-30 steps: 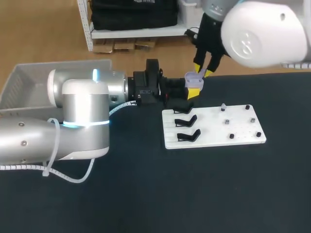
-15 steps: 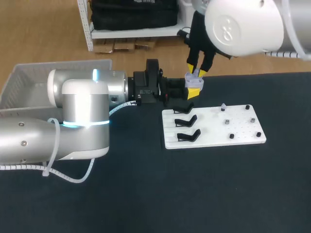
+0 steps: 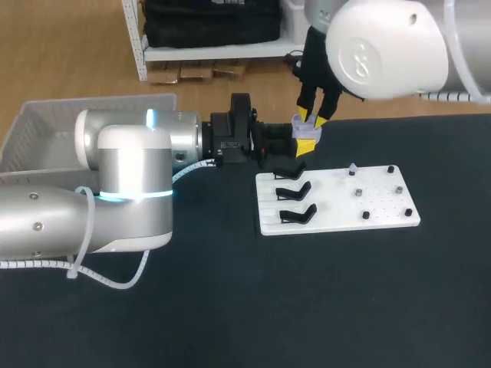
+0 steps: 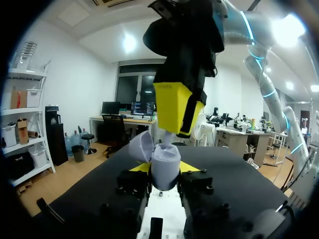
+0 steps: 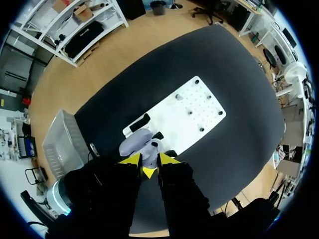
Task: Pick up each earbud case from the left stands, insert the matching earbuds, close the lid, and place the case in the box.
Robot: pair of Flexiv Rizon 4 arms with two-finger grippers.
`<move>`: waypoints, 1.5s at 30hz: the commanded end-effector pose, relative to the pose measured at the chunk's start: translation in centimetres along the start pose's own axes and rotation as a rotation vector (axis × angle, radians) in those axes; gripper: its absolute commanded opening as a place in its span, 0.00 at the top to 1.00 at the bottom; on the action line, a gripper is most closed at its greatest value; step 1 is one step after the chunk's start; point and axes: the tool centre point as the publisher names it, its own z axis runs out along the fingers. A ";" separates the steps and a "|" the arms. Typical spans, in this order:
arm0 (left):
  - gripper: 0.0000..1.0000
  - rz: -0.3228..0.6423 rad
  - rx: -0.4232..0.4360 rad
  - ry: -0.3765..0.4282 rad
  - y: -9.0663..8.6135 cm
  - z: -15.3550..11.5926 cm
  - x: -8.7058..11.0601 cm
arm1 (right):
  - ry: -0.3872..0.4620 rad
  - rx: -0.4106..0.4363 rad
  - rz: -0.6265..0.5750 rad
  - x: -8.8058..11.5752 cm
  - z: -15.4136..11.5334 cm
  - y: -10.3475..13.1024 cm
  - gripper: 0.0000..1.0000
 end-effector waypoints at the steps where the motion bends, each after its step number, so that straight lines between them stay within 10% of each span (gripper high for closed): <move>1: 1.00 0.005 -0.005 -0.008 -0.1 0.0 0.2 | -0.006 -0.004 0.002 -0.1 0.1 0.0 1.00; 27: 1.00 0.005 -0.005 -0.008 -0.1 0.0 0.2 | 0.031 0.022 -0.012 -0.2 1.6 -0.4 0.98; 29: 1.00 0.005 -0.005 -0.008 -0.1 0.0 0.2 | 0.031 0.028 -0.019 -0.1 1.6 -0.4 0.62; 36: 1.00 0.005 -0.005 -0.008 -0.1 0.0 0.2 | 0.012 0.001 -0.022 0.4 0.1 -0.9 0.51; 40: 1.00 0.005 -0.005 -0.008 -0.1 0.0 0.2 | -0.019 -0.050 -0.040 0.6 -1.2 -1.8 0.02; 45: 1.00 0.005 -0.005 -0.008 -0.1 0.0 0.2 | -0.061 -0.134 -0.154 1.1 -2.4 -3.0 0.00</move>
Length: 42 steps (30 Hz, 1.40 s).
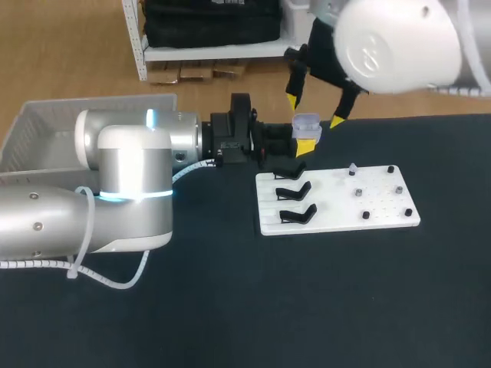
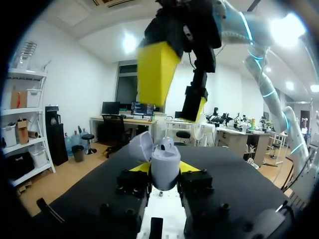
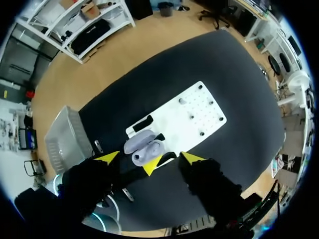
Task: Pick up each earbud case from the left stands, insert the matching earbuds, close the lid, and place the case in the box.
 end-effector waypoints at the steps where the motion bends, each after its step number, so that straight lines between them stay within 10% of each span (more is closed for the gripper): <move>1: 1.00 0.004 -0.005 -0.008 -0.1 0.0 0.2 | -0.055 -0.104 -0.080 1.6 -1.0 -3.0 0.00; 21: 1.00 0.004 -0.005 -0.008 -0.1 0.0 0.2 | -0.114 -0.159 -0.221 2.0 -1.5 -4.1 0.00; 31: 1.00 0.004 -0.005 -0.008 -0.1 0.0 0.2 | -0.188 -0.133 -0.413 -3.1 -0.6 -8.9 0.00; 42: 1.00 0.004 -0.005 -0.008 -0.1 0.0 0.2 | -0.057 -0.027 -0.378 -5.9 6.3 -10.3 0.00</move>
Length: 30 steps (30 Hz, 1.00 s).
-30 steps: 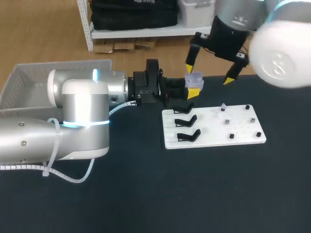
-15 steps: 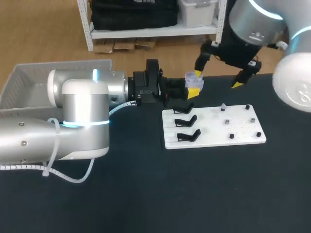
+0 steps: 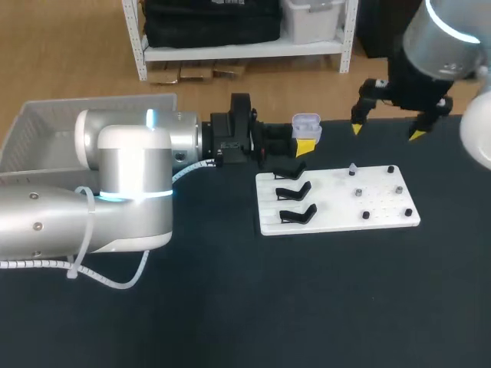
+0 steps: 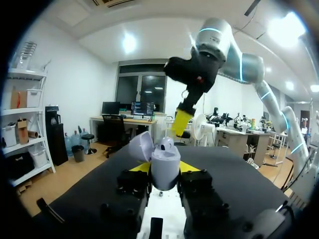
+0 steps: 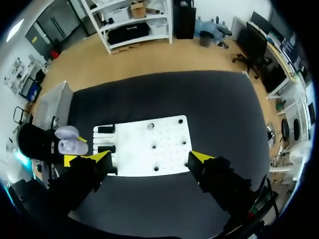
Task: Pick up each earbud case from the left stands, insert the matching earbuds, close the lid, and place the case in the box.
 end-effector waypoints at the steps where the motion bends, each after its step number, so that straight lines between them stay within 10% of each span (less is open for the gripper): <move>1: 1.00 0.004 -0.005 -0.008 -0.1 0.0 0.2 | 0.079 -0.007 0.043 -1.3 4.2 0.6 0.00; 8: 1.00 0.004 -0.005 -0.008 -0.1 0.0 0.2 | 0.108 0.007 0.051 -1.1 8.6 0.4 0.00; 20: 1.00 0.004 -0.005 -0.008 -0.1 0.0 0.2 | 0.066 0.014 0.153 -1.2 12.6 0.0 0.51; 30: 1.00 0.004 -0.005 -0.008 -0.1 0.0 0.2 | 0.050 -0.008 0.241 -1.0 14.1 0.4 0.53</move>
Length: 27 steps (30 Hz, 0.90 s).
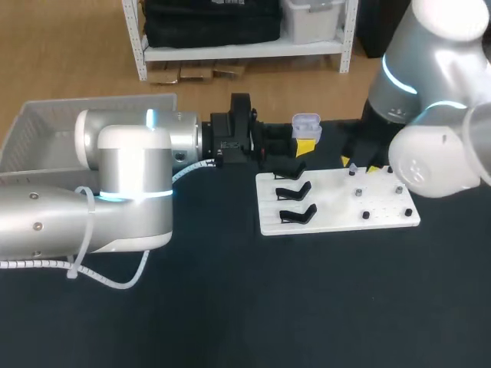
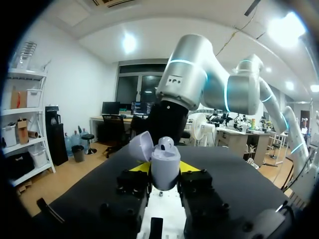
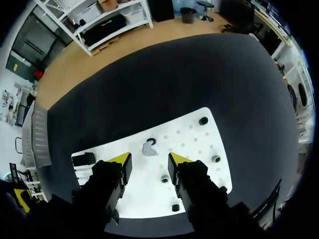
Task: Pick up each earbud case from the left stands, insert the matching earbuds, close the lid, and place the case in the box.
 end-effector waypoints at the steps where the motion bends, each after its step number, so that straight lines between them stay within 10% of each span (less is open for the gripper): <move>1: 1.00 0.004 -0.005 -0.008 -0.1 0.0 0.2 | -0.016 -0.001 0.008 0.4 0.4 0.1 0.53; 27: 1.00 0.004 -0.005 -0.008 -0.1 0.0 0.2 | -0.004 0.010 0.077 -0.2 2.2 0.4 0.74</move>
